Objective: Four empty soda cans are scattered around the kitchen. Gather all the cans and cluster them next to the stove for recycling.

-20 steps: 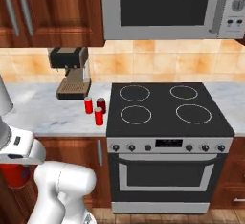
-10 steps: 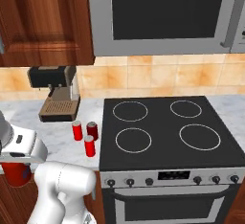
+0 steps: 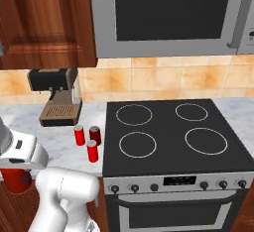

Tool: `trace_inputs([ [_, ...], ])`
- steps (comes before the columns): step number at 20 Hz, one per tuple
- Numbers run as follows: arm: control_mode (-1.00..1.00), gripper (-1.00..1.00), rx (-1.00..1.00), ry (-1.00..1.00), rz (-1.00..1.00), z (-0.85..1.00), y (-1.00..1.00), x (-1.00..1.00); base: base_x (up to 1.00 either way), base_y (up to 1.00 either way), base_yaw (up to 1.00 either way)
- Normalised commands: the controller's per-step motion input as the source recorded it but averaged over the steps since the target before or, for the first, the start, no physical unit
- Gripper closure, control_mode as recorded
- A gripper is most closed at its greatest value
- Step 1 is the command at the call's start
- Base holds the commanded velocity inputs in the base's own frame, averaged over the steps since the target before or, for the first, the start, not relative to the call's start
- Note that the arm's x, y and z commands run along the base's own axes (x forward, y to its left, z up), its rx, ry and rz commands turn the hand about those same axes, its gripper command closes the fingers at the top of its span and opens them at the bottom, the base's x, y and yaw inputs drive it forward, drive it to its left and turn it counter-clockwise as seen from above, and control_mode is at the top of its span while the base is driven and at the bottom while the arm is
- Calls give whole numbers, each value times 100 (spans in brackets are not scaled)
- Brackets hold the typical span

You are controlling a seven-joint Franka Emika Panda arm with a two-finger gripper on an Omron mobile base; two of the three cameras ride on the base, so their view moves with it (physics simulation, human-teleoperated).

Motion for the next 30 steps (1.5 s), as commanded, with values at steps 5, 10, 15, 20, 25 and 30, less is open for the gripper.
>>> trace_inputs([
  [5, 100, 100, 0, 0, 0, 0, 0, 0, 0, 0, 0],
  [10, -100, 100, 0, 0, 0, 0, 0, 0, 0, 0, 0],
  [15, -100, 100, -6, 3, -13, 0, 59, 55, 0, 0, 0],
  [20, -100, 100, -7, 5, -13, 0, 43, 46, 0, 0, 0],
  [25, -100, 100, 0, 0, 0, 0, -1, 1, 0, 0, 0],
  [30, -100, 100, 0, 2, 0, -13, -33, 77, 0, 0, 0],
])
